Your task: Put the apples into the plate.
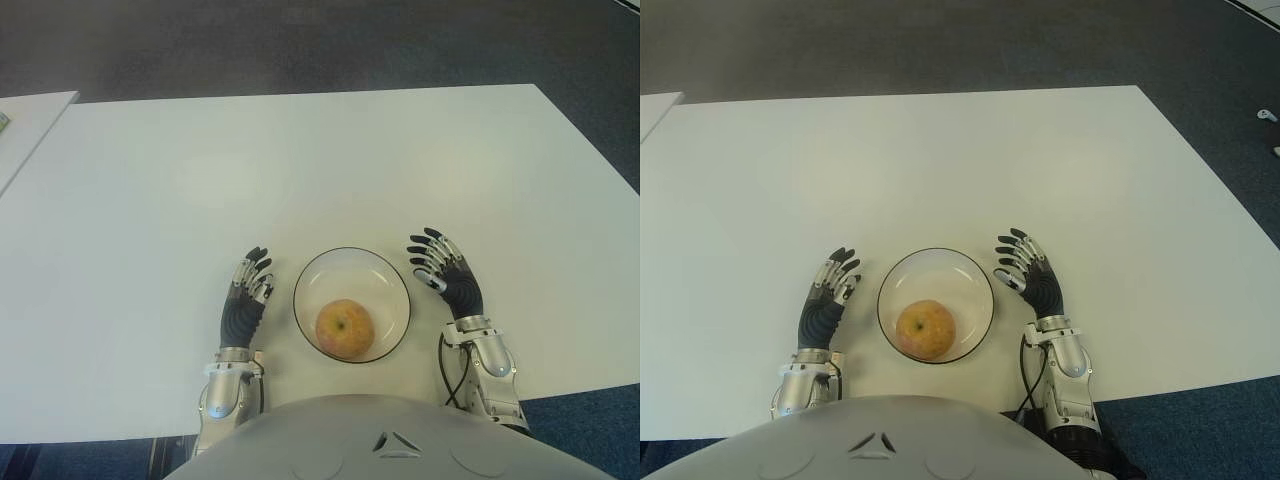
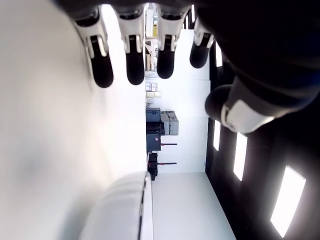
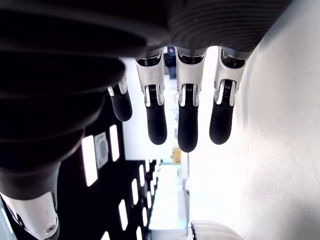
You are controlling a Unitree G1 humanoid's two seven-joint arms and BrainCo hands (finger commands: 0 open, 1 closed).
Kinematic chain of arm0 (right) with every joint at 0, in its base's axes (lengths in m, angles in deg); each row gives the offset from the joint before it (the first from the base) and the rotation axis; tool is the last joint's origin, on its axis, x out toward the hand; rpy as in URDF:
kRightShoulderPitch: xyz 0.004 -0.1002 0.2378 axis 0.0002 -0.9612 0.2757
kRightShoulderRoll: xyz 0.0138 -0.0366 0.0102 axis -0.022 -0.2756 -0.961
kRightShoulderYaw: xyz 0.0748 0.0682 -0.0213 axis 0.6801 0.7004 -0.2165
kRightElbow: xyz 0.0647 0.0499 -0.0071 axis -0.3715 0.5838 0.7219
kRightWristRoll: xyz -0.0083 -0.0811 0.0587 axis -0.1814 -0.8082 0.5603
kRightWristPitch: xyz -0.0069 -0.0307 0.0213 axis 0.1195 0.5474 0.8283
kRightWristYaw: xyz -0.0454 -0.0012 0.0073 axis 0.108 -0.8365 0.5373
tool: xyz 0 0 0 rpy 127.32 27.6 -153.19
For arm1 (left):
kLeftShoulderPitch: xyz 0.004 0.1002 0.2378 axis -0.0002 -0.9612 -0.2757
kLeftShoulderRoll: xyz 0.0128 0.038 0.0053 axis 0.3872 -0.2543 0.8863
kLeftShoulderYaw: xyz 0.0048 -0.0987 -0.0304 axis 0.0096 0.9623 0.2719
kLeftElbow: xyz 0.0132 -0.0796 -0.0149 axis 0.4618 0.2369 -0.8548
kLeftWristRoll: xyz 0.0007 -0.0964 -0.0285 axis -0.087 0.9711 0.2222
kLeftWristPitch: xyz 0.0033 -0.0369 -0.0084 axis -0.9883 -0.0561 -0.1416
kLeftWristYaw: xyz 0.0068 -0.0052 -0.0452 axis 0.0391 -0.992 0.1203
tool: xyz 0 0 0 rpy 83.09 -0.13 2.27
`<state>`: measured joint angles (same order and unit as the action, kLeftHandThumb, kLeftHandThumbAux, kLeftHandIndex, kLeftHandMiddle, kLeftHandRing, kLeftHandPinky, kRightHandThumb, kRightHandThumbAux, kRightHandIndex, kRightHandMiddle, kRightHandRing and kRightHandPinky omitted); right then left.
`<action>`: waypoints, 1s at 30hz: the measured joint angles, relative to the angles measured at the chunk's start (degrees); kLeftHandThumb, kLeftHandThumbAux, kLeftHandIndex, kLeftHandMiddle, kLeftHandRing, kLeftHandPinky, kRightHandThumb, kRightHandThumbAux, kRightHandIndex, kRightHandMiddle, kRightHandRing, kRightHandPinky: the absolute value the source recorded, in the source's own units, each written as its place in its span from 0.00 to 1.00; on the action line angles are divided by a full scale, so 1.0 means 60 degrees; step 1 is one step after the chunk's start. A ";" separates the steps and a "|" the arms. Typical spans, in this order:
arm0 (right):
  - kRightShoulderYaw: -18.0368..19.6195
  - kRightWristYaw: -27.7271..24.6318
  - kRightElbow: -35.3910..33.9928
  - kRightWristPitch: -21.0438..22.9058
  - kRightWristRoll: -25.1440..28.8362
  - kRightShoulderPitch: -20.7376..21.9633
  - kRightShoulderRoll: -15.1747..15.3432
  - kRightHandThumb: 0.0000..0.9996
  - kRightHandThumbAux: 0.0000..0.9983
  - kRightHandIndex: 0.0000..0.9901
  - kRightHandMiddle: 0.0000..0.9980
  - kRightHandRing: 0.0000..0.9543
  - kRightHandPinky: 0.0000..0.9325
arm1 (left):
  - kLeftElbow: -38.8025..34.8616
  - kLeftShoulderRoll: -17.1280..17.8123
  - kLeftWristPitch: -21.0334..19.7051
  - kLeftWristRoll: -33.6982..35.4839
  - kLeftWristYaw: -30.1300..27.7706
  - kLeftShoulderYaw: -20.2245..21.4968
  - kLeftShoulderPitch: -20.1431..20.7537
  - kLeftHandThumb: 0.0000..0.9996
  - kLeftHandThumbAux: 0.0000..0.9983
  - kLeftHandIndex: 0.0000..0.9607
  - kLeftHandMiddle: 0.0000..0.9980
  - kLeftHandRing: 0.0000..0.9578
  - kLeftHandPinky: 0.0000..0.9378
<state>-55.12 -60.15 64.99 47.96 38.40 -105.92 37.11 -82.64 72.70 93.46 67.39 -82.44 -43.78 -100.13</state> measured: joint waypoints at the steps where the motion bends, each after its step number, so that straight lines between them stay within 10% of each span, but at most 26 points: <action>1: 0.0000 0.0004 0.0001 0.0000 0.0000 0.0000 0.0000 0.28 0.68 0.15 0.28 0.31 0.36 | 0.0000 -0.0001 0.0000 -0.0001 0.0001 0.0011 0.0000 0.12 0.55 0.12 0.13 0.16 0.24; 30: -0.0006 0.0118 -0.0046 0.0108 -0.0034 -0.0006 -0.0013 0.28 0.68 0.15 0.28 0.31 0.36 | -0.0049 -0.0004 -0.0072 0.0084 -0.0001 0.0053 -0.0008 0.12 0.55 0.13 0.13 0.15 0.23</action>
<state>-55.16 -59.44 64.71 48.61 38.19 -105.96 37.03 -82.93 72.68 93.03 67.89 -82.44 -43.46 -100.18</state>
